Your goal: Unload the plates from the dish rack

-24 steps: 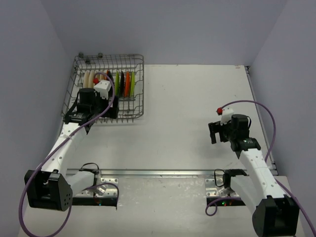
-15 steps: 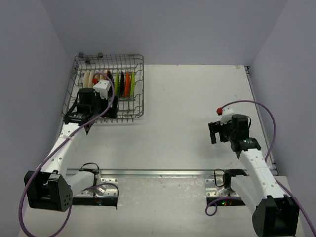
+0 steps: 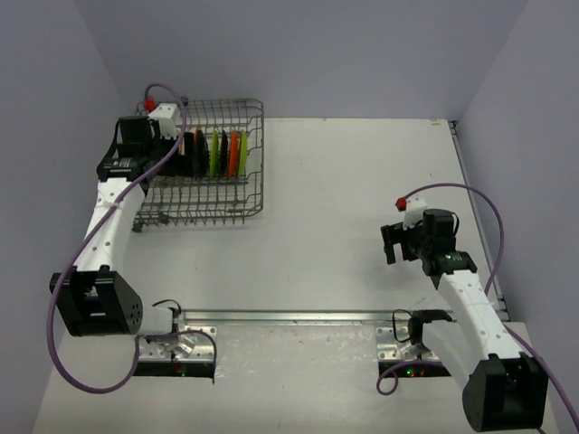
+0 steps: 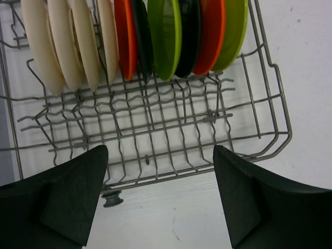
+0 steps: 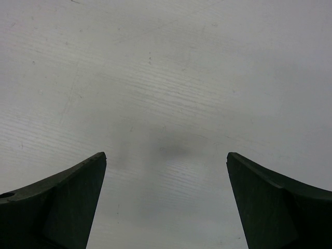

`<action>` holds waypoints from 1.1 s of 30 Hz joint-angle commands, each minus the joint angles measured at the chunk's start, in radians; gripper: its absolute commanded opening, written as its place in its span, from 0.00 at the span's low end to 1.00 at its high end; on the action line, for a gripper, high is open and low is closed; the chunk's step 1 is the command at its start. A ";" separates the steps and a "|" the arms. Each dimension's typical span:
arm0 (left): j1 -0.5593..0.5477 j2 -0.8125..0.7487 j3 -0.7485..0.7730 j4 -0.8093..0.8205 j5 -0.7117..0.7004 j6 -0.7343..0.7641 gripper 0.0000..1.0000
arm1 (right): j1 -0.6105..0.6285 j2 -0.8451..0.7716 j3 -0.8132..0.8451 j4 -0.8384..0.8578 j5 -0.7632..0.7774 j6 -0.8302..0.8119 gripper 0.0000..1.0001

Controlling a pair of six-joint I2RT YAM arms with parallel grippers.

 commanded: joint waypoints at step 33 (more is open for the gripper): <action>0.264 0.758 0.783 -0.213 0.165 0.075 0.39 | 0.004 0.020 0.054 -0.002 -0.021 -0.003 0.99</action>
